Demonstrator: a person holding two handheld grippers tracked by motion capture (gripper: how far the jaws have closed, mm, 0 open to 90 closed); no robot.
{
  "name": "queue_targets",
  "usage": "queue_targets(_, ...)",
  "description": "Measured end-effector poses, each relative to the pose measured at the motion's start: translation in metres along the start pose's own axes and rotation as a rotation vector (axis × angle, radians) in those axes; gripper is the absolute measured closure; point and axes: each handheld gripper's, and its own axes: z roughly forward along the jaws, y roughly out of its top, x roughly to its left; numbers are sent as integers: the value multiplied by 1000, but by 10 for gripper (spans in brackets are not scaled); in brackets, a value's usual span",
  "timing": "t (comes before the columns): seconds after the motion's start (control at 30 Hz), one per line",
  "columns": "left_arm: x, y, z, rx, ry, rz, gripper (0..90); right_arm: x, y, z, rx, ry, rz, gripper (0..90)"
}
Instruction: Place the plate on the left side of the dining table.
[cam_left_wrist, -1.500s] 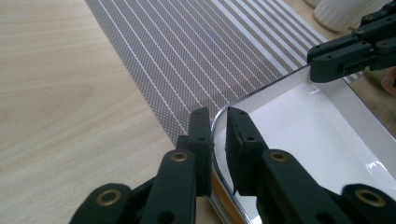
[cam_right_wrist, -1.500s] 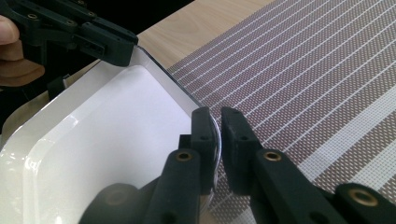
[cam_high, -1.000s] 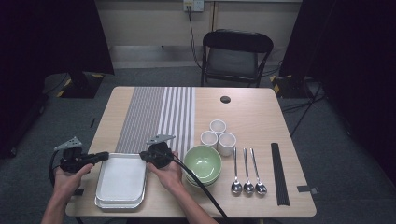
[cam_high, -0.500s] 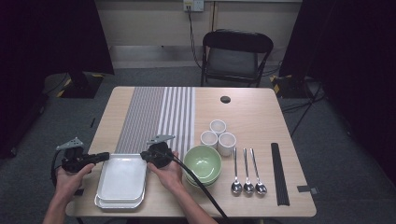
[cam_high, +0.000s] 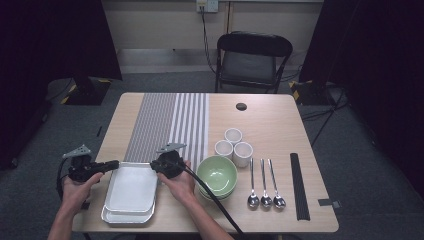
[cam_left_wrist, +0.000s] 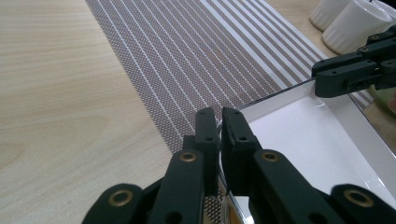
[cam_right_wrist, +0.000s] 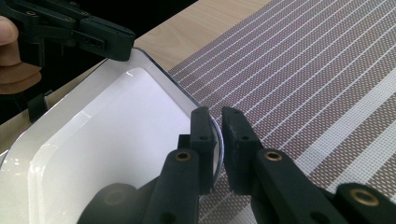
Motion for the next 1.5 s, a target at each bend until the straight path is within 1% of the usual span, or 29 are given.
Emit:
queue_targets(0.07,0,-1,-4,-5,3,-4,860,0,0,0,-3,1,3,838)
queue_targets(0.1,0,-2,-6,-9,2,-9,845,0,0,0,-4,0,3,841)
queue_targets(0.17,-1,-5,-10,-19,18,-12,790,0,0,0,-9,-1,3,842)
queue_targets(0.2,0,-5,-10,-19,15,-11,785,0,1,-1,-11,-3,6,840)
queue_targets(0.23,0,-6,-10,-19,10,-14,793,0,1,-1,-18,-1,7,830)
queue_targets(0.27,1,-6,-10,-15,17,-9,812,0,2,-1,-22,3,11,823)
queue_targets(0.3,2,-5,-9,-14,15,-7,822,0,2,-1,-20,4,9,819)
queue_targets(0.33,2,-5,-8,-15,6,-16,835,0,3,-1,-21,5,9,812)
queue_targets(0.37,2,-4,-7,-13,7,-5,842,0,3,-1,-20,6,8,809)
queue_targets(0.4,1,-4,-6,-12,6,-10,846,0,3,0,-20,4,8,807)
queue_targets(0.43,0,-2,-5,-9,0,-4,846,0,3,0,-18,3,10,804)
queue_targets(0.5,0,-1,-3,0,4,6,840,-1,3,1,-12,-2,9,811)
queue_targets(0.53,-1,0,-2,-3,4,1,843,-1,3,1,-12,0,6,820)
queue_targets(0.57,0,0,-2,-3,8,6,855,-1,3,0,-13,3,5,840)
queue_targets(0.67,0,2,-1,-6,12,4,872,-1,3,0,-23,0,8,847)
queue_targets(0.73,1,3,-1,-12,18,15,875,-2,4,1,-31,0,13,847)
queue_targets(0.83,2,4,2,-25,14,-7,874,-3,5,1,-34,-10,24,842)
queue_targets(0.93,2,5,3,-24,19,-13,872,-4,5,1,-32,-12,24,842)
queue_targets(1.0,2,4,2,-19,23,-5,872,-5,5,2,-30,-14,22,843)
queue_targets(1.03,2,3,2,-17,23,-9,872,-5,5,2,-27,-13,25,844)
queue_targets(1.1,1,2,1,-19,25,-6,872,-5,4,2,-24,-15,22,844)
queue_targets(1.17,0,0,-3,-30,37,-2,872,-4,3,3,-24,-14,24,846)
queue_targets(1.2,0,0,-3,-30,34,-9,872,-5,2,3,-26,-15,26,848)
queue_targets(1.33,0,-1,-3,-28,35,-9,871,-5,0,4,-15,-24,19,858)
queue_targets(1.43,0,-1,-3,-34,30,-14,853,-6,-2,5,-7,-32,25,859)
queue_targets(1.47,1,0,-4,-35,29,-8,850,-6,-2,5,-6,-35,26,859)
queue_targets(1.5,0,0,-4,-37,33,-13,849,-6,-2,4,-6,-36,23,859)
